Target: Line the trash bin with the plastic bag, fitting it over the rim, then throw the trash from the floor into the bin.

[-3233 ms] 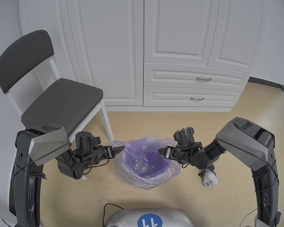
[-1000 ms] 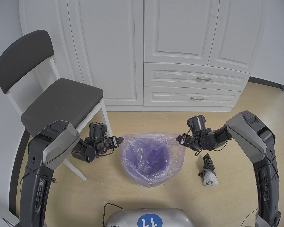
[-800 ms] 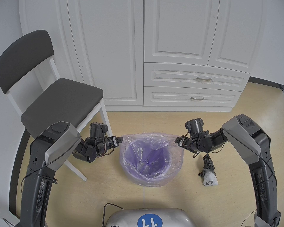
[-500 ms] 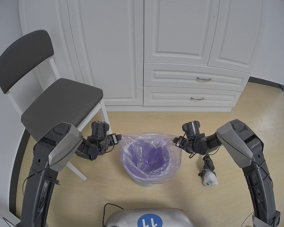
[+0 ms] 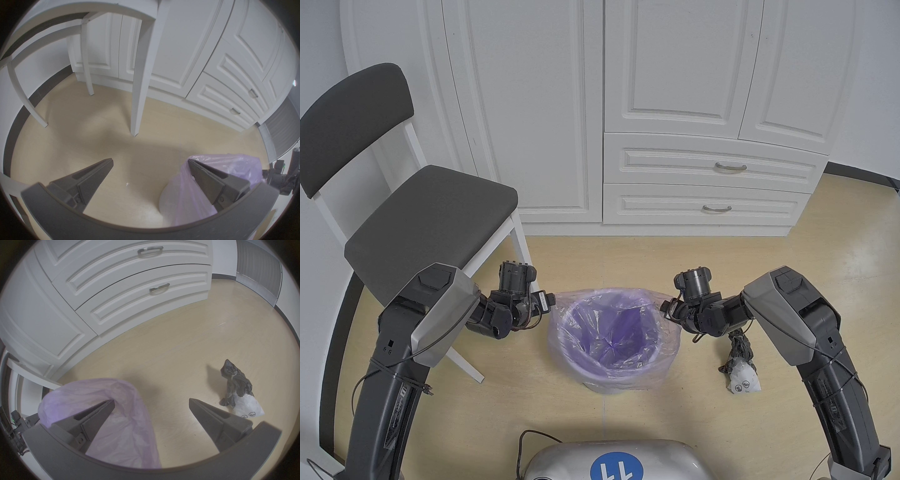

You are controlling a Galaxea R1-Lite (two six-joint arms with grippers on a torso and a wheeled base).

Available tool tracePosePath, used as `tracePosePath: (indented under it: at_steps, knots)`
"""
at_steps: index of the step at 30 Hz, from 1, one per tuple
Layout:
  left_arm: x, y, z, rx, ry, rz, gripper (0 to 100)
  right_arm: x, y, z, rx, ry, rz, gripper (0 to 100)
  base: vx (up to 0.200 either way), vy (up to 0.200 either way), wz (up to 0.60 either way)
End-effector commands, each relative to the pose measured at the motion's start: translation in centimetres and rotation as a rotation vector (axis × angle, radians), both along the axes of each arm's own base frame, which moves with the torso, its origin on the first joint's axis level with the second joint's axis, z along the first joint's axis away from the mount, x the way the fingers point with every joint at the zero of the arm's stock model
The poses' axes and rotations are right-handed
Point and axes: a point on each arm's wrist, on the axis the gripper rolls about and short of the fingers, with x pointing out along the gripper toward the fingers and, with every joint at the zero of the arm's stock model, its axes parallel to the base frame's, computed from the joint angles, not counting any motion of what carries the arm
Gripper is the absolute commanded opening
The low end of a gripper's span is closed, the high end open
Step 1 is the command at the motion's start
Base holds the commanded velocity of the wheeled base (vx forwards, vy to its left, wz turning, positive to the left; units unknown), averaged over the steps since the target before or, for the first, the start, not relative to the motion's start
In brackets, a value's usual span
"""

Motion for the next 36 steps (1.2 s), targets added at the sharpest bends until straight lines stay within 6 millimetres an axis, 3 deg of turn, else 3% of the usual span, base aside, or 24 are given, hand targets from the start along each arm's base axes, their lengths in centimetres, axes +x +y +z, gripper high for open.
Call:
tracePosePath:
  at_steps: [1, 8, 13, 22, 25, 32, 36]
  knots:
    - [-0.2, 0.4, -0.5, 0.032, 0.044, 0.015, 100, -0.1, 0.0, -0.7, -0.015, 0.037, 0.002, 100, 0.0, 0.0, 0.0]
    - [-0.5, 0.5, -0.5, 0.052, 0.085, 0.019, 100, 0.0, -0.1, -0.9, -0.019, 0.046, -0.001, 100, 0.0, 0.0, 0.0]
    - [-0.6, 0.5, 0.4, 0.049, 0.081, 0.02, 100, 0.1, -0.6, 0.8, -0.008, 0.023, -0.012, 100, 0.0, 0.0, 0.0]
    - [-2.7, 0.5, 4.9, 0.075, 0.042, -0.023, 100, -2.2, -2.4, 5.5, -0.081, 0.028, 0.032, 100, 0.0, 0.0, 0.0]
    - [-3.2, 0.0, 5.5, 0.077, 0.021, -0.041, 100, -3.0, -2.8, 6.4, -0.105, 0.033, 0.057, 100, 0.0, 0.0, 0.0]
    - [-4.6, -0.8, 6.3, 0.1, -0.008, -0.092, 100, -4.4, -2.5, 6.4, -0.131, 0.015, 0.125, 100, 0.0, 0.0, 0.0]
    - [-5.3, -0.9, 6.9, 0.102, -0.051, -0.112, 100, -5.0, -2.1, 7.5, -0.092, 0.0, 0.163, 100, 0.0, 0.0, 0.0]
